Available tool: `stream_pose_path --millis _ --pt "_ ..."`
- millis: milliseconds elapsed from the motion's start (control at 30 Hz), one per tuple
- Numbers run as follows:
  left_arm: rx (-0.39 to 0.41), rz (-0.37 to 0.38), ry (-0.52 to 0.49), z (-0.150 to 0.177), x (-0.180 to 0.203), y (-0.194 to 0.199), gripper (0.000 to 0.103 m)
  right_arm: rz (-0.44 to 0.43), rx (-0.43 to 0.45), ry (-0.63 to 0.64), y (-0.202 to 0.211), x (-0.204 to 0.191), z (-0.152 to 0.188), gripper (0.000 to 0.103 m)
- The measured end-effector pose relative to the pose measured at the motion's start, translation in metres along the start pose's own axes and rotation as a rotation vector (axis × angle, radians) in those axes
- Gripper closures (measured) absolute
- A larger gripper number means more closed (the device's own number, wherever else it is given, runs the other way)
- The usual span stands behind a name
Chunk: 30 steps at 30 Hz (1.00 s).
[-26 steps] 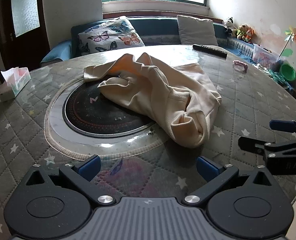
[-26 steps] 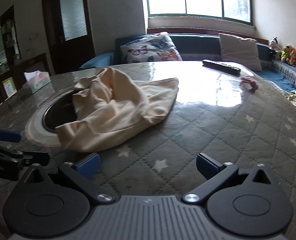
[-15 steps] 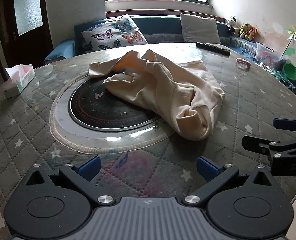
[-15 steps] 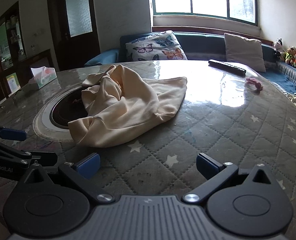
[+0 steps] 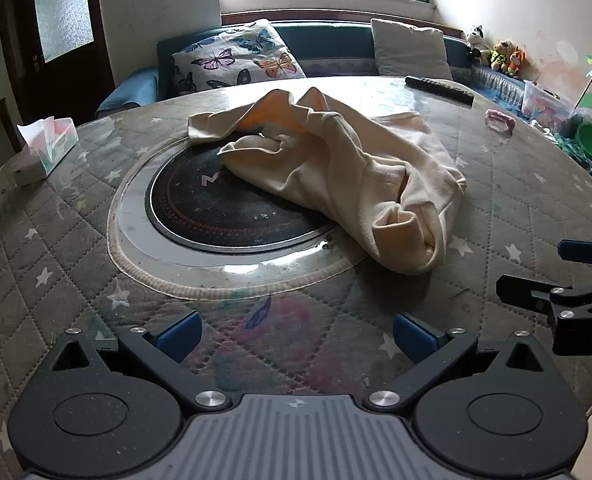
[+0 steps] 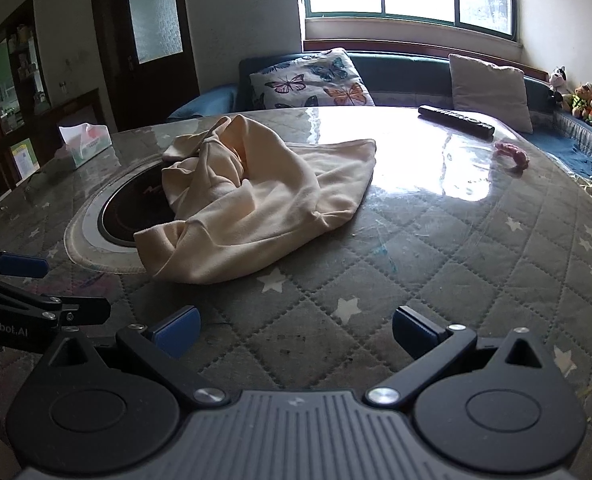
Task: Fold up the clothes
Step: 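Move both grippers toward the crumpled cream sweatshirt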
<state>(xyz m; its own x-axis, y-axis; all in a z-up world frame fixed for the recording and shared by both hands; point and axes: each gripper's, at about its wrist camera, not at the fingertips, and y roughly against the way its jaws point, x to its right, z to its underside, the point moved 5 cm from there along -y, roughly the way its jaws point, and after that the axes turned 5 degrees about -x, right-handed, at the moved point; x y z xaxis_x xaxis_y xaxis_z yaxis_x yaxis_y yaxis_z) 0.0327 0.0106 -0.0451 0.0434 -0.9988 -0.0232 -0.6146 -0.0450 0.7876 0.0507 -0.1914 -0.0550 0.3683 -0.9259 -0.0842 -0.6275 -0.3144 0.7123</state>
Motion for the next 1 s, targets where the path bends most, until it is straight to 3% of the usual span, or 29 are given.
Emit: stream_pose_path --millis 1000 --pt "-0.033 -0.014 -0.008 -0.011 0.002 -0.014 0.0 0.014 -0.027 0.023 -0.014 -0.002 -0.011 0.0"
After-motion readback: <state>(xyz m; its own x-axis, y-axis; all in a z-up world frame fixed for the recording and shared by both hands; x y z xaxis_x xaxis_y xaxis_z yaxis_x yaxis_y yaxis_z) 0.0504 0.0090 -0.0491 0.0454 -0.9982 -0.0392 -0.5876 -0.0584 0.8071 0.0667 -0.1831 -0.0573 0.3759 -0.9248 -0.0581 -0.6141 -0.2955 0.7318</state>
